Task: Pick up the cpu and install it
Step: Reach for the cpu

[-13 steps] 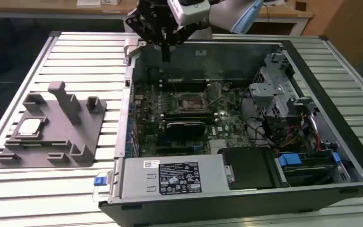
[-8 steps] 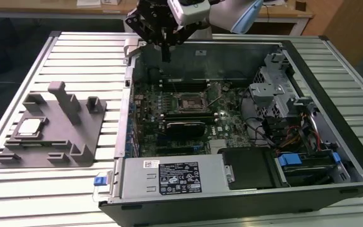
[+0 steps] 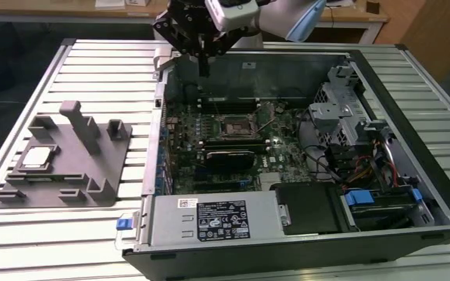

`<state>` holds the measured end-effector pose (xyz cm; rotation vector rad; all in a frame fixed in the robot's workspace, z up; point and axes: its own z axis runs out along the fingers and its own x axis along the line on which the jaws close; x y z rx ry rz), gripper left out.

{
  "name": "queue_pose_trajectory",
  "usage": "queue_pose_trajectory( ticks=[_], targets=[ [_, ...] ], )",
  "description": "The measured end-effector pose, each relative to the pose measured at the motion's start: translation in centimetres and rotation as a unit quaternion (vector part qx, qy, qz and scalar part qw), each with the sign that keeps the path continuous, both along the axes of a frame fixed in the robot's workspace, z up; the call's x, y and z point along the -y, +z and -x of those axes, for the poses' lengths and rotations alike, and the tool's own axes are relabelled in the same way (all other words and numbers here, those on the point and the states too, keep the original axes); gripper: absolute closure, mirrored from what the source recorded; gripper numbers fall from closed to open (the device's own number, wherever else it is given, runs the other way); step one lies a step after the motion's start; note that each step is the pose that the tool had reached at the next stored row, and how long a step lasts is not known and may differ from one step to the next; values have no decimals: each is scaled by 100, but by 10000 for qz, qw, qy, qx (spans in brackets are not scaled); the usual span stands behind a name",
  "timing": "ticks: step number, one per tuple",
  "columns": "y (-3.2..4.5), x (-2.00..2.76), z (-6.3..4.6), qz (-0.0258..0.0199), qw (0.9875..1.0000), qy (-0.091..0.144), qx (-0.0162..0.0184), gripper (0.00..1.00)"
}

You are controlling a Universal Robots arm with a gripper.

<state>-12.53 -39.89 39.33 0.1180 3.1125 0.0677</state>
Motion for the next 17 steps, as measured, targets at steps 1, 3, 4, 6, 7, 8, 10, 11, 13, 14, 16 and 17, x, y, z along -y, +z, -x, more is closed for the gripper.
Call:
queue_pose_trajectory(
  ticks=[1,3,4,6,7,8,10,11,13,14,16,17],
  targets=[
    [0,0,10,0,10000,0,0,89],
    [0,0,33,0,10000,0,0,89],
    [0,0,47,0,10000,0,0,89],
    [0,0,78,0,10000,0,1,89],
    [0,0,94,0,10000,0,1,89],
    [0,0,113,0,10000,0,2,89],
    [0,0,154,0,10000,0,3,89],
    [0,0,175,1,10000,0,4,89],
    [0,0,221,0,10000,1,7,89],
    [0,0,244,0,10000,0,9,89],
    [0,0,288,0,10000,0,12,89],
    [0,0,310,0,10000,0,14,89]
  ],
)
